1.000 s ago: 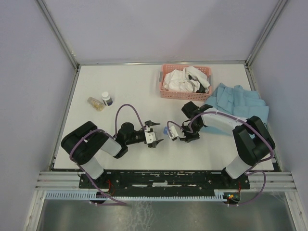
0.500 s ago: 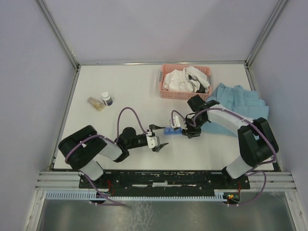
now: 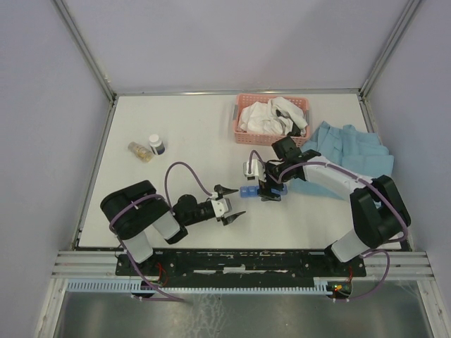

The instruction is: Sort the pills into containers

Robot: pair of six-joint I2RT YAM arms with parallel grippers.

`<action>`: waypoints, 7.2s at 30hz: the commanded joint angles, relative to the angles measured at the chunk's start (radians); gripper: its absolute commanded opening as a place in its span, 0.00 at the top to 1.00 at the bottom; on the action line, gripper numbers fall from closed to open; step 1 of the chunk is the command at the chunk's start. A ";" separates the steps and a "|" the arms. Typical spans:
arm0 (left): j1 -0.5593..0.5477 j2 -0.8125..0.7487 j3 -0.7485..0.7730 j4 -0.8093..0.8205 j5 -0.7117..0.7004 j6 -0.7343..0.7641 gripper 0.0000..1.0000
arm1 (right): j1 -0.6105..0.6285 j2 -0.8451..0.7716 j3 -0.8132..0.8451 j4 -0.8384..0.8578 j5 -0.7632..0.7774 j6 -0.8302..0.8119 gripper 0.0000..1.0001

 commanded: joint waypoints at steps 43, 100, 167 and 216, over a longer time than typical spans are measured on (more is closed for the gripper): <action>-0.010 0.007 -0.007 0.239 -0.024 -0.051 0.19 | 0.099 0.064 0.048 0.052 0.189 0.032 0.60; 0.051 0.018 0.177 -0.153 -0.240 -1.582 0.27 | 0.082 -0.103 0.003 -0.006 0.022 -0.055 0.62; 0.082 0.148 0.194 -0.116 -0.082 -1.545 0.97 | 0.011 -0.095 0.040 0.174 0.221 0.310 0.59; 0.085 0.199 0.307 -0.428 -0.178 -1.385 0.61 | -0.082 -0.052 0.182 -0.061 0.043 0.376 0.52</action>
